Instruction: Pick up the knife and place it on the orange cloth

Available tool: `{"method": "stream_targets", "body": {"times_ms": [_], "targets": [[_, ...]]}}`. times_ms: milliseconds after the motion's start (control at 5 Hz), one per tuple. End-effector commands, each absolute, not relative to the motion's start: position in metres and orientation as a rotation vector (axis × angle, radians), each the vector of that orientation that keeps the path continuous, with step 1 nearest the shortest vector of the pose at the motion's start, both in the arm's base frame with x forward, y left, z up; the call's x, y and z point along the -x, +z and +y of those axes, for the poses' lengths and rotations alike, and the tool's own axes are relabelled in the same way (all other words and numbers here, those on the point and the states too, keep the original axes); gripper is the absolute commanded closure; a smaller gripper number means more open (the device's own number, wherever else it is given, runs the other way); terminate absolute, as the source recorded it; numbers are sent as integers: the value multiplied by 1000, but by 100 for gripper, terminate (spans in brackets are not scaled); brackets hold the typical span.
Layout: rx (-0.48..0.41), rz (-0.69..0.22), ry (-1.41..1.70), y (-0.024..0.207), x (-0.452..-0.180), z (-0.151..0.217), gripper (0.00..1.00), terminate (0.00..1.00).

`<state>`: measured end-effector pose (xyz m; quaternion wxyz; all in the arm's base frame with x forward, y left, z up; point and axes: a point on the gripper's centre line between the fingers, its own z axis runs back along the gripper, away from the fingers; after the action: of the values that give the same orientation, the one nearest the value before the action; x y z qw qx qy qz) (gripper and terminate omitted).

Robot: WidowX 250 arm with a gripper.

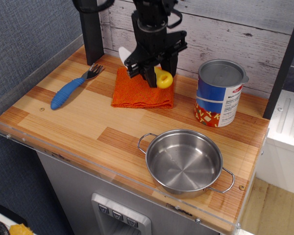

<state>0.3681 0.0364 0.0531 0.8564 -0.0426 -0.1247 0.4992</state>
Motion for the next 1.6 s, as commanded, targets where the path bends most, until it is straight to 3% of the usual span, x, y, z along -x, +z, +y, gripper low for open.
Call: {"method": "stream_targets", "body": {"times_ms": [0, 200, 400, 800, 1400], "targets": [[90, -250, 1012, 43, -365, 23, 100, 0], [94, -230, 980, 38, -368, 28, 100, 0], [119, -204, 967, 35, -368, 31, 0, 0], [132, -208, 950, 45, -365, 36, 0, 0], [142, -251, 871, 93, -351, 46, 0, 0]]}}
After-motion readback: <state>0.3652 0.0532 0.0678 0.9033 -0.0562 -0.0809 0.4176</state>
